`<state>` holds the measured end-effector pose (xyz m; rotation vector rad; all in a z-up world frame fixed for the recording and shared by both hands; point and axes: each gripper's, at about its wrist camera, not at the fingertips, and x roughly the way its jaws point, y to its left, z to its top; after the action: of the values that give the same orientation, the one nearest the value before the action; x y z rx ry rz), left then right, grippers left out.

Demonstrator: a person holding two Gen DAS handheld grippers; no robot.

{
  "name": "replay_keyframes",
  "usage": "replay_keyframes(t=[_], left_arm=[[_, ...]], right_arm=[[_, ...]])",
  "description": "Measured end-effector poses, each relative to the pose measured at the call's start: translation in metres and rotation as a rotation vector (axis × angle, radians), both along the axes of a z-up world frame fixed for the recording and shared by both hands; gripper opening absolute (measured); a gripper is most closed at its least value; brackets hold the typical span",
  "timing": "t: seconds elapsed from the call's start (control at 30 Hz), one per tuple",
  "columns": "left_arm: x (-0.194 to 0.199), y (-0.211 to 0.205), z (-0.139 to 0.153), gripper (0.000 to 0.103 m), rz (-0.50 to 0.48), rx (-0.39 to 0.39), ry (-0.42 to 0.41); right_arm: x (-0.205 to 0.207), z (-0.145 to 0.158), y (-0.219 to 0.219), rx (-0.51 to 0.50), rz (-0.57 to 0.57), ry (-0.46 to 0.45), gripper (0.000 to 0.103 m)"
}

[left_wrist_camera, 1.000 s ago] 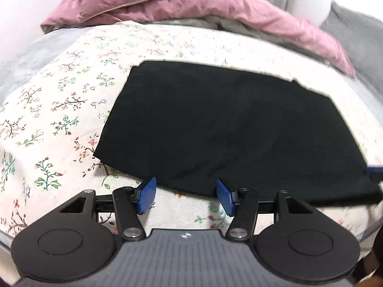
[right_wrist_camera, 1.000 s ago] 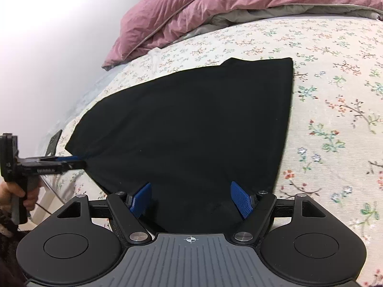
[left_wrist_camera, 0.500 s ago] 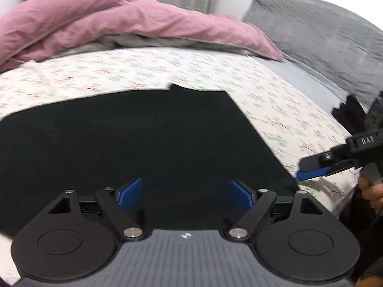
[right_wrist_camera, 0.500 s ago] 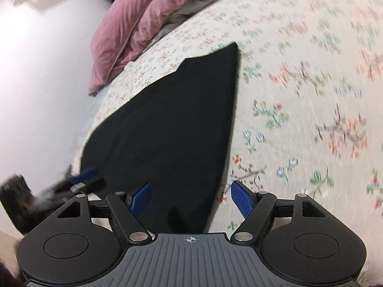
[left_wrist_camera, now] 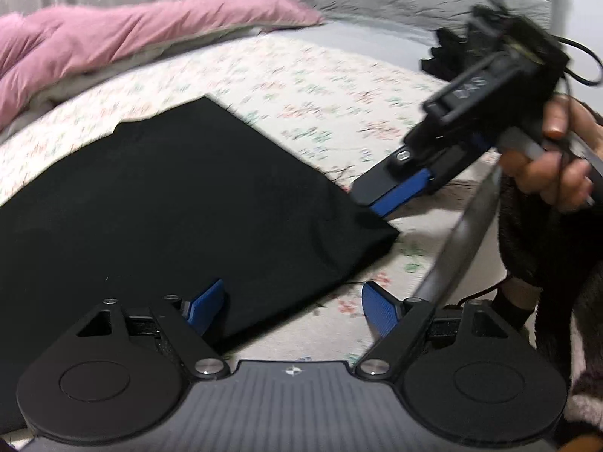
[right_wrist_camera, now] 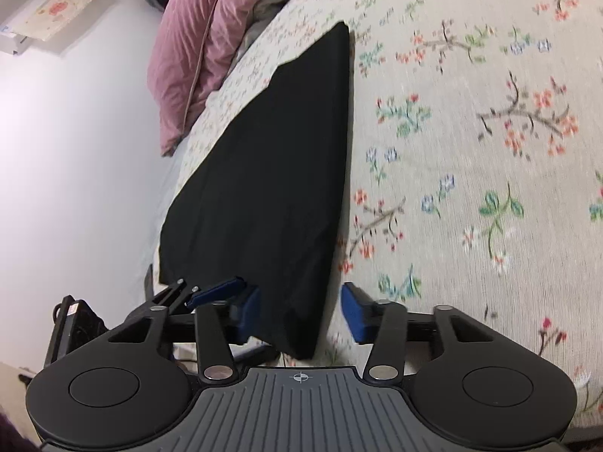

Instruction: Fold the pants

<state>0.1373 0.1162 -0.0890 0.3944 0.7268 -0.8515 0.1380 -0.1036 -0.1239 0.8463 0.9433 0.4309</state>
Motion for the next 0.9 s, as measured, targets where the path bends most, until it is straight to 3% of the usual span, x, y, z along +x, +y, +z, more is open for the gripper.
replay_keyframes(t=[0.13, 0.2, 0.4, 0.47, 0.57, 0.63, 0.7, 0.77, 0.9], left_arm=[[-0.011, -0.004, 0.001, 0.086, -0.030, -0.047, -0.064], [-0.014, -0.011, 0.000, 0.086, -0.045, -0.074, -0.087], [-0.023, -0.034, 0.001, 0.082, -0.051, -0.118, -0.198], [-0.023, -0.041, -0.001, 0.075, -0.036, -0.115, -0.229], [-0.019, -0.051, -0.005, 0.054, 0.036, -0.082, -0.258], [-0.013, -0.056, -0.009, 0.029, 0.099, -0.048, -0.276], [-0.007, -0.056, -0.011, 0.019, 0.148, -0.033, -0.266], [-0.004, -0.054, -0.010, 0.017, 0.183, -0.039, -0.246], [-0.007, -0.054, -0.005, 0.017, 0.226, -0.035, -0.245]], right_arm=[[-0.005, -0.002, 0.001, -0.007, 0.030, 0.002, 0.033], [-0.005, -0.003, 0.004, -0.002, 0.044, 0.017, 0.016], [-0.005, 0.011, 0.002, 0.065, 0.038, -0.017, 0.009], [-0.002, 0.019, 0.003, 0.082, 0.045, -0.032, 0.009], [0.005, 0.029, 0.006, 0.103, 0.065, -0.041, 0.009], [0.011, 0.036, 0.008, 0.090, 0.079, -0.044, 0.009], [0.016, 0.043, 0.010, 0.059, 0.090, -0.047, 0.014], [0.023, 0.050, 0.006, 0.020, 0.072, -0.042, 0.015], [0.054, 0.055, -0.009, -0.056, -0.007, -0.024, 0.043]])
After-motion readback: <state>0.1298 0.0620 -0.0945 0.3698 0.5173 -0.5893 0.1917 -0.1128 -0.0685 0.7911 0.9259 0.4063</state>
